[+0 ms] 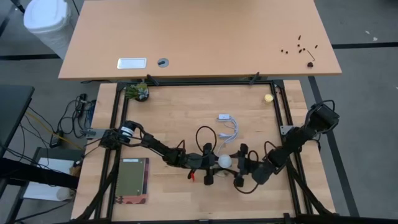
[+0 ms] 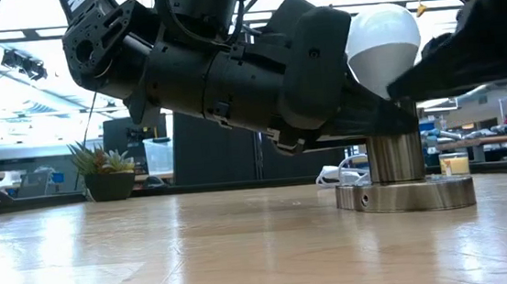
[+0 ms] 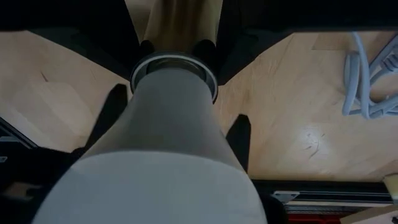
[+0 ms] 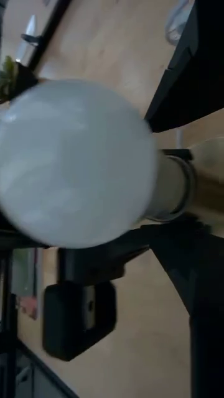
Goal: Screw lightbulb
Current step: Remove the lightbulb from the lamp, then return to Home Position
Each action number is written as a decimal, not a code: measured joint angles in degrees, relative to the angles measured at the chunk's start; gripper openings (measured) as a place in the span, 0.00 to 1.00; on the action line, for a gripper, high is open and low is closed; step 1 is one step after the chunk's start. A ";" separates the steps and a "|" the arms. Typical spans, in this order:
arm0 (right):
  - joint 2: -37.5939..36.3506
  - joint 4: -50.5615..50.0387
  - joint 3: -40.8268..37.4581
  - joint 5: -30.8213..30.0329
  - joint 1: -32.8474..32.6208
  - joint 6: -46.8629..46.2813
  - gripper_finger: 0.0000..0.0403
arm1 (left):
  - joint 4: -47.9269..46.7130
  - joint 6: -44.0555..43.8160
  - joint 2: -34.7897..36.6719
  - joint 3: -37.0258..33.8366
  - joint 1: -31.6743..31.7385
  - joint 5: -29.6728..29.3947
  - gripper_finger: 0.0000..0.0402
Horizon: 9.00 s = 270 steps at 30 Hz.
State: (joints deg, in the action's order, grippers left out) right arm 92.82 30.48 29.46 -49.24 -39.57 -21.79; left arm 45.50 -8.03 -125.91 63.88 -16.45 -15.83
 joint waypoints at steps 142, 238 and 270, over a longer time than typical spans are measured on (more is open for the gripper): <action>-25.34 -65.90 0.05 40.57 18.08 -43.99 0.62 | -47.43 -13.77 56.87 -38.20 -2.79 -9.78 0.57; -43.00 1.19 -21.87 8.25 -11.21 11.46 0.30 | -34.18 -7.19 98.18 -63.43 -2.68 -8.99 0.03; -70.05 -8.65 -28.12 8.66 2.17 11.46 0.30 | -41.86 -7.23 119.10 -63.45 -2.61 -8.97 0.03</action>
State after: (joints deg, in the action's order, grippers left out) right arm 22.77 21.83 1.34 -40.58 -37.40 -10.33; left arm 3.64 -15.27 -6.81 0.43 -19.07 -24.79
